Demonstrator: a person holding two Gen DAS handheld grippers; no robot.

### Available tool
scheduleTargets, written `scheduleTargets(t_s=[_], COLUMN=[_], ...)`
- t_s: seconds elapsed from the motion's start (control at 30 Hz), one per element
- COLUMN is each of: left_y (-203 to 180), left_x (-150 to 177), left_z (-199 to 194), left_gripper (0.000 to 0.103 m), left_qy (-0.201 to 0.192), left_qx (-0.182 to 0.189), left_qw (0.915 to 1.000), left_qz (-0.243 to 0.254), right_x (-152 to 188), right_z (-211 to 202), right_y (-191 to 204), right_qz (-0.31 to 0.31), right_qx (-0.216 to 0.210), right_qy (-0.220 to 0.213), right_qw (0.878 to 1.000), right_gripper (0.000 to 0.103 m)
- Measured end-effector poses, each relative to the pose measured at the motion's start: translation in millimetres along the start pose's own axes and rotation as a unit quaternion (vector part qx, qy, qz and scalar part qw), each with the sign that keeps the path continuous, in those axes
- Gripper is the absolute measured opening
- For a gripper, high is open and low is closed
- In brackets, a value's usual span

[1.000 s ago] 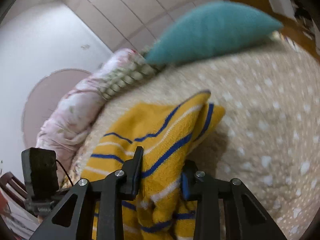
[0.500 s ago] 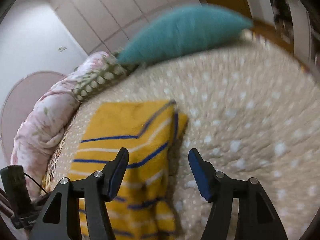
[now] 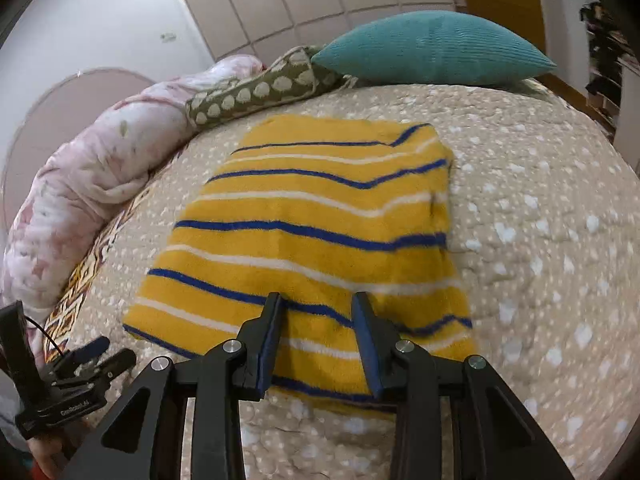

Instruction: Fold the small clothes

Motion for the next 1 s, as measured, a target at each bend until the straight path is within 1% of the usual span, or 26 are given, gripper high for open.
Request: scheduleTargets(t_s=[0.03,0.1,0.13,0.2,0.27,0.33,0.37,0.43,0.47,0.5,0.53,0.57,0.63,0.7,0.77,0.93,1.0], left_y=[-2.0,-11.6,-13.2,-14.6,-15.8,-16.0,-15.5,-14.7,-15.1,-15.3,-15.4,-17.1,-15.7,-14.4,-14.6,-15.0,-15.9], left_x=[2.6,2.9,1.5,2.1,3.9,4.8,4.8,4.3,4.9,5.4,4.9,5.9,4.6,3.8,4.1,3.9,2.8], left_z=[1.1,9.8,11.8,10.3,10.1,10.8,11.6,11.8,11.3,10.8,11.4,11.0,12.3,12.9,12.3,12.6,13.9], left_gripper=[0.094,0.097,0.097,0.098,0.098,0.098,0.098,0.098,0.098,0.098,0.098,0.099,0.099,0.099,0.099,0.099,0.103], left_qy=[0.001,0.001,0.001,0.001,0.000,-0.002,-0.003,-0.003,-0.003,-0.003,-0.004,-0.004,-0.005,-0.006,-0.006,-0.003,0.005], left_qx=[-0.004,-0.017,-0.020,-0.017,-0.012,-0.014,-0.015,-0.015,-0.015,-0.015,-0.015,-0.016,-0.017,-0.017,-0.017,-0.018,-0.019], left_qw=[1.0000,0.9993,0.9991,0.9993,0.9995,0.9994,0.9994,0.9994,0.9994,0.9994,0.9994,0.9993,0.9993,0.9993,0.9993,0.9993,0.9991], left_qz=[0.009,0.032,0.037,0.034,0.030,0.031,0.032,0.032,0.032,0.032,0.032,0.032,0.033,0.032,0.032,0.033,0.037], right_x=[1.9,7.7,9.6,14.8,22.5,27.7,33.8,44.2,51.4,55.3,55.2,54.1,53.1,53.5,53.8,59.3,59.5], right_z=[-3.2,-14.1,-19.3,-30.8,-43.6,-49.8,-52.5,-51.5,-46.9,-45.6,-48.3,-47.0,-40.0,-35.3,-32.8,-33.6,-33.1], right_y=[-0.1,1.5,1.8,0.9,-2.2,-9.1,-16.4,-30.4,-38.7,-43.0,-43.4,-42.4,-35.6,-27.8,-22.8,-26.1,-26.2], right_qz=[-0.002,-0.012,-0.015,-0.024,-0.033,-0.027,-0.016,0.004,0.017,0.026,0.029,0.027,0.004,-0.022,-0.038,-0.027,-0.029], right_qx=[0.005,0.022,0.027,0.050,0.086,0.112,0.127,0.140,0.141,0.135,0.132,0.131,0.130,0.136,0.150,0.139,0.141], right_qy=[-0.002,-0.009,-0.013,-0.029,-0.049,-0.058,-0.059,-0.050,-0.036,-0.034,-0.045,-0.041,-0.030,-0.020,-0.016,-0.022,-0.022], right_qw=[1.000,1.000,0.999,0.998,0.995,0.992,0.990,0.989,0.989,0.990,0.990,0.990,0.991,0.990,0.988,0.990,0.989], right_gripper=[0.039,0.039,0.039,0.040,0.044,0.051,0.053,0.054,0.054,0.054,0.058,0.061,0.078,0.083,0.084,0.084,0.084])
Point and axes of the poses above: each gripper's, at about its wrist camera, not at the fingertips, and z roughly the way its jaws point, y to its left, x to its underside, the point moved 3 cm from there along z, roughly the way its jaws point, and after that the axes turned 5 degrees about -y, right-handed, at the moved point
